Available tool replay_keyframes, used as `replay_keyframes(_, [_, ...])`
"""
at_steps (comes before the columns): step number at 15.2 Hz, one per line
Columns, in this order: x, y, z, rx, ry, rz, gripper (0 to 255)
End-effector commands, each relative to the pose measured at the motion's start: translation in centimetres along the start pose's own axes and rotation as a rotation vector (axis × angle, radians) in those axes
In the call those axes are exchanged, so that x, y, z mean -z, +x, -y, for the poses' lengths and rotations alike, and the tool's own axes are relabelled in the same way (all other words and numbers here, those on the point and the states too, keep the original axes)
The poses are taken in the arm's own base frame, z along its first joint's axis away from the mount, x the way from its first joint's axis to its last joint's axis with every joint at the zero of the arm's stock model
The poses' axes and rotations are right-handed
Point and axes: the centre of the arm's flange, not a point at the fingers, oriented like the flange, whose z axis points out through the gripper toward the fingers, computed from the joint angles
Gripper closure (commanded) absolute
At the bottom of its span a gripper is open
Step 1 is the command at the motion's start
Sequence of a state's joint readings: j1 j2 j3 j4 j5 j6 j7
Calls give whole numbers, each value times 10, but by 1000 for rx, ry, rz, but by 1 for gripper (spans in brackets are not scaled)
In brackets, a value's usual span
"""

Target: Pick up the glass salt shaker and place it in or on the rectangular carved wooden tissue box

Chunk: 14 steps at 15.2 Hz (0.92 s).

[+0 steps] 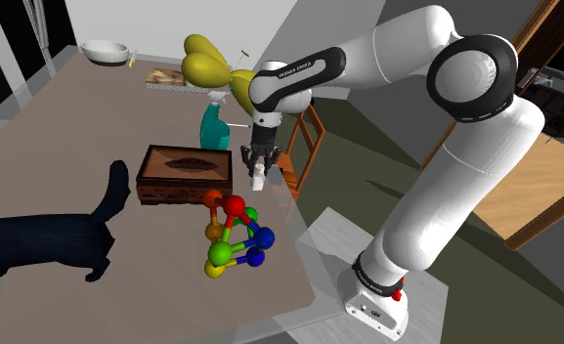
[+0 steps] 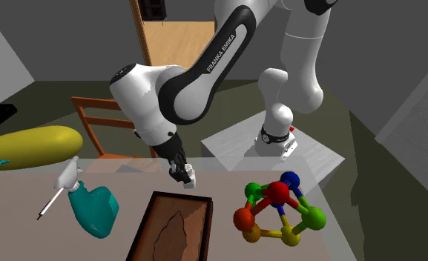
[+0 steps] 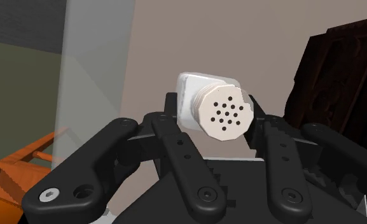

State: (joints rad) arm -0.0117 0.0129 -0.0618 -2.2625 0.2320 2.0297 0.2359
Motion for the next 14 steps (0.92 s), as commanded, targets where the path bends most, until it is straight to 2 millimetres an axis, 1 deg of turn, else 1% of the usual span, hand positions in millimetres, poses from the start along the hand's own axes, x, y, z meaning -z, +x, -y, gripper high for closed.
replay_keyframes(1, [0,0,0,0,0,1,255])
replay_keyframes(14, [65,-20,8,0,0,1,255])
